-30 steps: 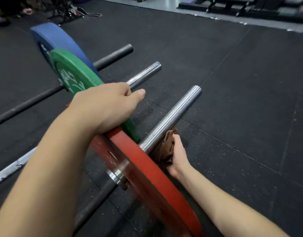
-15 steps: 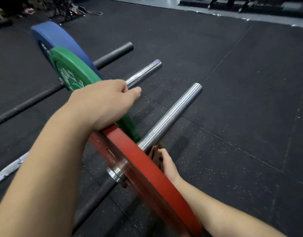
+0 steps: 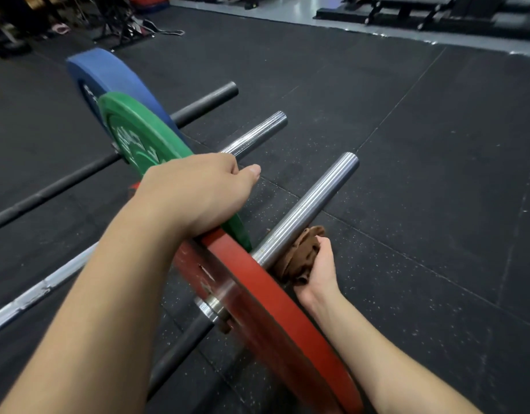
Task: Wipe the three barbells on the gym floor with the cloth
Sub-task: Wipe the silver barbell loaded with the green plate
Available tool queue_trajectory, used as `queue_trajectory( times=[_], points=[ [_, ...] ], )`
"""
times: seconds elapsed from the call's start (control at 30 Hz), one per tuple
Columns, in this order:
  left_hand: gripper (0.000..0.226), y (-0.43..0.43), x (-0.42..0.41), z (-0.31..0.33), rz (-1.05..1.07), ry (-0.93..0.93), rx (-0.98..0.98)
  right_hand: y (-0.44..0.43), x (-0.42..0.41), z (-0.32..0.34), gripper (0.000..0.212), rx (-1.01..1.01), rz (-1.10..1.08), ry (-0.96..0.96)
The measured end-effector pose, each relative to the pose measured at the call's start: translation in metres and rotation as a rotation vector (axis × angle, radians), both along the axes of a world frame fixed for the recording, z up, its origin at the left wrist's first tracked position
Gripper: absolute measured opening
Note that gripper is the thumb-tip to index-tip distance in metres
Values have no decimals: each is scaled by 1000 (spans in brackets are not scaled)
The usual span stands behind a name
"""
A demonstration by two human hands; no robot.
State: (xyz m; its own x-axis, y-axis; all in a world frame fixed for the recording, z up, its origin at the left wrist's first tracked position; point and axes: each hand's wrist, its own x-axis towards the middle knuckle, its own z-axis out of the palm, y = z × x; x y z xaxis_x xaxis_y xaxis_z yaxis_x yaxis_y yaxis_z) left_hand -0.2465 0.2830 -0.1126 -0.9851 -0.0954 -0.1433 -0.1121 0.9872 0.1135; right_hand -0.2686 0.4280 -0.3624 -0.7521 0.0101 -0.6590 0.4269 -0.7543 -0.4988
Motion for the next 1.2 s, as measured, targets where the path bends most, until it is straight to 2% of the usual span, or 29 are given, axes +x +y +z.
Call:
queue_trajectory(
  times=[0.07, 0.13, 0.23, 0.37, 0.43, 0.47, 0.57, 0.67, 0.77, 0.87, 0.9, 0.97, 1.0, 1.03, 1.1, 1.13, 1.2],
  points=[
    [55, 0, -1, 0, -9, 6, -9, 5, 6, 16, 27, 129, -8, -7],
    [58, 0, 0, 1, -9, 20, -3, 11, 12, 30, 29, 225, -3, 15],
    [63, 1, 7, 2, 25, 145, 96, 18, 25, 61, 31, 312, 4, 56],
    [51, -2, 23, -2, 154, 531, 467, 31, 38, 126, 33, 387, -32, 186],
    [38, -10, 41, -7, 121, 658, 711, 35, 44, 166, 35, 446, -26, 279],
    [31, -17, 52, -8, 60, 691, 772, 33, 50, 189, 36, 473, -10, 335],
    [15, -44, 91, 3, -44, 733, 799, 17, 68, 259, 28, 561, 26, 527],
    [17, -87, 135, 34, 21, 659, 877, -19, 93, 322, 22, 623, 76, 722],
    [42, -136, 190, 75, 183, 471, 1077, -87, 129, 362, 22, 635, 295, 907],
    [45, -178, 255, 104, 327, 308, 1282, -175, 178, 373, 26, 587, 628, 1036],
    [48, -192, 276, 109, 350, 278, 1332, -205, 200, 372, 35, 601, 743, 1068],
    [64, -234, 337, 115, 425, 310, 1448, -278, 259, 368, 68, 538, 1053, 1094],
    [71, -257, 366, 115, 478, 345, 1527, -309, 291, 366, 74, 487, 1194, 1083],
    [76, -279, 397, 115, 548, 396, 1586, -335, 321, 365, 68, 435, 1303, 1113],
    [83, -320, 462, 112, 674, 514, 1627, -383, 372, 365, 40, 408, 1442, 1151],
    [85, -336, 494, 107, 720, 558, 1620, -403, 396, 366, 35, 435, 1512, 1186],
    [80, -361, 555, 95, 800, 630, 1587, -443, 435, 355, 44, 521, 1653, 1348]
  ],
)
